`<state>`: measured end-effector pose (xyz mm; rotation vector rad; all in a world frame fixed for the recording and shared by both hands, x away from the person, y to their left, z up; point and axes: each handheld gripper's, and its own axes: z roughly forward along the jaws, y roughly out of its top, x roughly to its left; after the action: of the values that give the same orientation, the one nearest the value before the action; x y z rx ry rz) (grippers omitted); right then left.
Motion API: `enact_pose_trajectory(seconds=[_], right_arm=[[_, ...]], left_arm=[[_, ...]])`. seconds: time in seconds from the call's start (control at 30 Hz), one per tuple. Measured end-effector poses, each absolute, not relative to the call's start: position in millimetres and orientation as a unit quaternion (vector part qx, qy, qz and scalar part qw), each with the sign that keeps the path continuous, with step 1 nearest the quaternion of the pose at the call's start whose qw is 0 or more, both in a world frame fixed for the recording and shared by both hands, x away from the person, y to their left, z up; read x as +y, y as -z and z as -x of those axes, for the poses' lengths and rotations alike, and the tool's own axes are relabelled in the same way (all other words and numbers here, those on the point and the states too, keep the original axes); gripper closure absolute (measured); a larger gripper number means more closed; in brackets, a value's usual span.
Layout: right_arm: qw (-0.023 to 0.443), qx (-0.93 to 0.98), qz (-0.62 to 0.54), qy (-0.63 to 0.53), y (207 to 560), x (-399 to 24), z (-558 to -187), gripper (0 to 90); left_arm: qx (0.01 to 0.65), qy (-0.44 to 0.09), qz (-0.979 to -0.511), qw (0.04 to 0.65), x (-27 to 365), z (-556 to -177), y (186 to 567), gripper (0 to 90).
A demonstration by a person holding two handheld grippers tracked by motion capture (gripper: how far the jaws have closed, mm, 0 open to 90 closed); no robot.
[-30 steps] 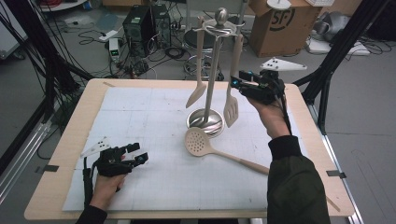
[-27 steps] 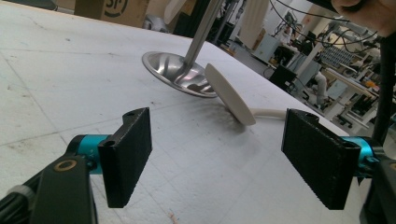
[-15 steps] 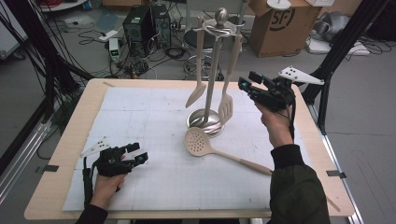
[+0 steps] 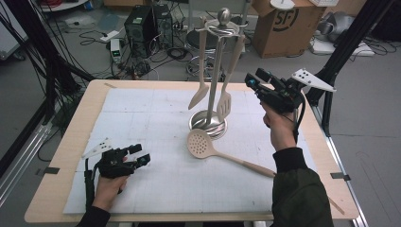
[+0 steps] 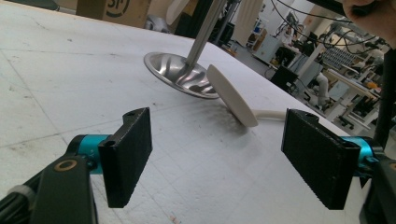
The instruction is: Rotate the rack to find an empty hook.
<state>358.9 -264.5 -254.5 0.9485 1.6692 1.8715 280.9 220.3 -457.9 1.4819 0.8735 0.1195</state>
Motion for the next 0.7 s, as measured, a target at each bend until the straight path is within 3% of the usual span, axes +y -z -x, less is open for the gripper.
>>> enact_pose_trajectory(seconds=[0.23,0.37,0.5,0.7], right_arm=[[0.238,0.585,-0.354,-0.69,248,-262,-362,50.1],[0.227,0.564,-0.358,-0.708,244,-263,-367,60.4],[0.218,0.552,-0.363,-0.718,240,-262,-373,64.7],[0.224,0.547,-0.373,-0.715,234,-259,-381,82.9]], left_arm=[[0.385,-0.051,-0.652,0.651,221,-281,458,25.1],[0.381,-0.048,-0.652,0.654,221,-280,458,25.1],[0.38,-0.049,-0.653,0.654,221,-280,458,25.1],[0.378,-0.049,-0.652,0.655,222,-280,458,24.8]])
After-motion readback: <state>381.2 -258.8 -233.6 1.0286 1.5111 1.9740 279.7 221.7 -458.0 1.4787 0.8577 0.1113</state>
